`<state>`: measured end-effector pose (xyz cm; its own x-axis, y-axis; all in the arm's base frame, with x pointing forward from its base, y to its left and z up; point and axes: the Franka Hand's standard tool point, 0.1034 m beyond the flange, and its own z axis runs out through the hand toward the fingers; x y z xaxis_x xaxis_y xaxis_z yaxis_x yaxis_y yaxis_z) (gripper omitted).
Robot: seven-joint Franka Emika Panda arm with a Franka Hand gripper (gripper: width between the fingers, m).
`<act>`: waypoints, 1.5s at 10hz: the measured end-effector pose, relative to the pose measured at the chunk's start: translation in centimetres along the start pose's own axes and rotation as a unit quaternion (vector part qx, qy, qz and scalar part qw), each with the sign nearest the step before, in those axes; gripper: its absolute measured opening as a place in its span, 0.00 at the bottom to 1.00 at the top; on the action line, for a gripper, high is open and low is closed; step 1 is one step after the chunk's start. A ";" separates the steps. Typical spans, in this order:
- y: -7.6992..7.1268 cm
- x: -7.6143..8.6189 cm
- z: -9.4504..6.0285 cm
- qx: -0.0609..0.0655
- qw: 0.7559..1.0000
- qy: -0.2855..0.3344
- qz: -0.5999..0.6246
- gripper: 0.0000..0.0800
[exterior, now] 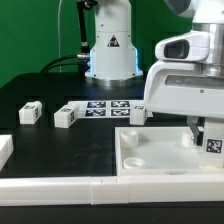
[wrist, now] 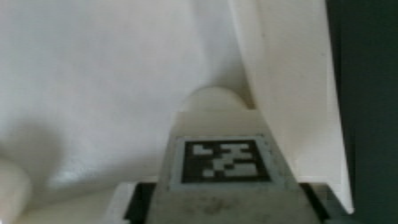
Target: Assemble one leg
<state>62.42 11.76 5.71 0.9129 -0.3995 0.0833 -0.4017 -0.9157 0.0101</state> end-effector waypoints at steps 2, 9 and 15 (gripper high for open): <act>1.6 0.5 0.1 -0.014 0.993 0.007 0.113 0.34; 4.8 0.7 0.1 -0.058 0.957 0.027 0.283 0.59; 4.8 0.6 0.1 -0.058 0.957 0.027 0.283 0.81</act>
Offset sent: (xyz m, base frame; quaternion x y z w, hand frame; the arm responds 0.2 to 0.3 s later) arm -0.0060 -0.0079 -0.0030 -0.0040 0.0371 0.3746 0.9264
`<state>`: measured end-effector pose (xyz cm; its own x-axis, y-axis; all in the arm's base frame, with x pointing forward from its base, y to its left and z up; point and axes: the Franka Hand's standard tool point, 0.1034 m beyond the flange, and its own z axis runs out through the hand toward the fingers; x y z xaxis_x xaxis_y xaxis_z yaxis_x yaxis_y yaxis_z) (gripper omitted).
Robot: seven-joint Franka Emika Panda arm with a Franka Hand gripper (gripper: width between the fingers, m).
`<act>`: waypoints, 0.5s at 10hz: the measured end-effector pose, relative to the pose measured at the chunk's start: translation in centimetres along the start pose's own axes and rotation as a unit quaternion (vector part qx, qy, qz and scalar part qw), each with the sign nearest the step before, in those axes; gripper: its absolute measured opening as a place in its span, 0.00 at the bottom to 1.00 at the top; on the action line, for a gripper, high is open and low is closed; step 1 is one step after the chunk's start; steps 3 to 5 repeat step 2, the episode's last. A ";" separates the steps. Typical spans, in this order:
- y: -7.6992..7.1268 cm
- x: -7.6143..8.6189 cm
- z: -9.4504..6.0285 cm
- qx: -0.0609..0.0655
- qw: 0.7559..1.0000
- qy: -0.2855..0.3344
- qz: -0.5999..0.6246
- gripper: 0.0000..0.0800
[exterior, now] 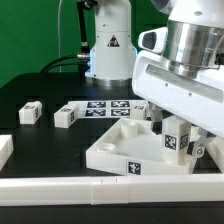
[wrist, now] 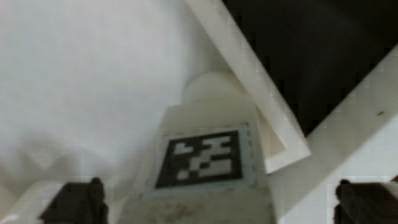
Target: Assemble one leg
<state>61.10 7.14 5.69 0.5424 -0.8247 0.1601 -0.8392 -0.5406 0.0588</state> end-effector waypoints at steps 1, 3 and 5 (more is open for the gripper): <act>0.0 0.0 0.0 0.000 1.000 0.000 0.000 0.81; 0.0 0.0 0.0 0.000 1.000 0.000 0.000 0.81; 0.0 0.0 0.0 0.000 1.000 0.000 0.000 0.81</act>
Offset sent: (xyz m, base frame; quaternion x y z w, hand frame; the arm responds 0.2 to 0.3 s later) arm 0.0000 0.0000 0.0000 0.0000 0.0000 0.0000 1.0000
